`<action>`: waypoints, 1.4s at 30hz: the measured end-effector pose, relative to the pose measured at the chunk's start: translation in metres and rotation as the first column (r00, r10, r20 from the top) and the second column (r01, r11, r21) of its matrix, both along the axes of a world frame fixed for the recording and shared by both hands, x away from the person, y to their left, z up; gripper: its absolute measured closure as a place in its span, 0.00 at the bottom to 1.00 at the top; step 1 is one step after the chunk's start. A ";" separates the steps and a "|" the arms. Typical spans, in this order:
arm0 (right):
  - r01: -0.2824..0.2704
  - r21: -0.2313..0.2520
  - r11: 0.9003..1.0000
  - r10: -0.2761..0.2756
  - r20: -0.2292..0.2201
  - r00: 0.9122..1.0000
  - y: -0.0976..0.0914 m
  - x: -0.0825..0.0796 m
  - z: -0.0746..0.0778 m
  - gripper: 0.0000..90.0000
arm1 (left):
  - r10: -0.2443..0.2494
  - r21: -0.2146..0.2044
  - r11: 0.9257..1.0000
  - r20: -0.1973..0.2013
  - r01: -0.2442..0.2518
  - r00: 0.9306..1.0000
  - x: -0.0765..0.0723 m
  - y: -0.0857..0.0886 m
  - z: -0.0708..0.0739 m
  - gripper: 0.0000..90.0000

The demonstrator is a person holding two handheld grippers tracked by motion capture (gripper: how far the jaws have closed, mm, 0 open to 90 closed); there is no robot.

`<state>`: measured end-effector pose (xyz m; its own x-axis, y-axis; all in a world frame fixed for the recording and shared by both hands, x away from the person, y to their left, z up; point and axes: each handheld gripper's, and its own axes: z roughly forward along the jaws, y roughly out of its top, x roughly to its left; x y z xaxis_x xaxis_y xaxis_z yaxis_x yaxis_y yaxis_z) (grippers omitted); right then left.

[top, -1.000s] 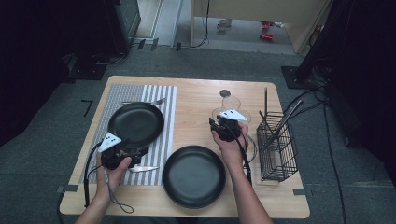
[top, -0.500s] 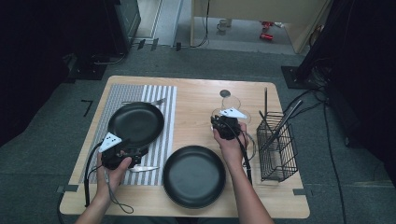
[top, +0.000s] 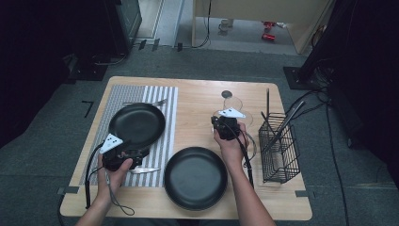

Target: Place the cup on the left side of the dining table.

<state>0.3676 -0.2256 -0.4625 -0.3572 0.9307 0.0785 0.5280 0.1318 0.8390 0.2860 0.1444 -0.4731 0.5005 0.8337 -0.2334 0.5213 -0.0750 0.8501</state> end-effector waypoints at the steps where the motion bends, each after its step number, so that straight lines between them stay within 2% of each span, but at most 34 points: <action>1: -0.006 -0.004 1.000 0.006 0.002 1.000 0.001 0.000 0.000 0.97 | 0.000 -0.001 1.000 0.000 0.000 1.000 0.000 0.000 0.000 0.14; 15: -0.091 -0.015 0.996 0.091 0.013 0.996 0.016 -0.008 0.000 0.97 | -0.001 -0.004 1.000 -0.001 0.001 1.000 0.000 0.000 0.000 0.14; 22: -0.151 -0.005 0.988 0.151 0.015 0.988 0.022 -0.016 -0.001 0.97 | -0.002 -0.003 1.000 0.001 0.002 1.000 0.000 0.000 0.000 0.14; 24: -0.181 0.000 0.984 0.181 0.012 0.983 0.024 -0.019 -0.001 0.96 | -0.003 -0.003 1.000 0.001 0.003 1.000 0.000 0.000 0.000 0.14; 27: -0.172 0.000 0.985 0.172 0.018 0.985 0.023 -0.021 -0.002 0.84 | -0.002 -0.002 1.000 0.002 0.002 1.000 0.000 0.000 0.000 0.14; 28: -0.167 0.007 0.986 0.167 0.019 0.986 0.022 -0.022 -0.002 0.76 | -0.001 -0.004 1.000 0.002 0.001 1.000 0.000 0.001 0.000 0.14; 30: -0.147 0.011 0.989 0.146 0.028 0.989 0.019 -0.024 -0.002 0.70 | 0.001 -0.005 1.000 0.001 -0.001 1.000 0.000 0.001 0.000 0.14; 32: -0.136 0.012 0.991 0.135 0.048 0.990 0.016 -0.026 -0.001 0.59 | 0.003 -0.007 1.000 -0.001 -0.004 1.000 0.000 0.002 0.000 0.14; 33: -0.133 0.002 0.991 0.133 0.057 0.990 0.015 -0.026 0.000 0.56 | 0.004 -0.008 1.000 -0.001 -0.004 1.000 0.001 0.001 0.000 0.14; 35: -0.129 0.017 0.992 0.127 0.076 0.989 0.012 -0.028 0.002 0.48 | 0.003 -0.007 1.000 -0.001 -0.003 1.000 0.001 0.001 0.000 0.14; 39: -0.075 -0.003 0.997 0.075 0.098 0.992 0.009 -0.029 0.005 0.31 | -0.001 -0.003 1.000 -0.002 0.001 1.000 0.001 0.000 0.000 0.14; 42: -0.038 -0.014 0.999 0.039 0.089 0.995 0.007 -0.026 0.004 0.22 | -0.004 0.000 1.000 -0.002 0.004 1.000 0.001 0.000 -0.001 0.14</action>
<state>0.3412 -0.2182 -0.4586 -0.3978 0.9169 0.0338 0.4452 0.1607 0.8809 0.2866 0.1439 -0.4736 0.5036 0.8315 -0.2345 0.5228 -0.0772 0.8490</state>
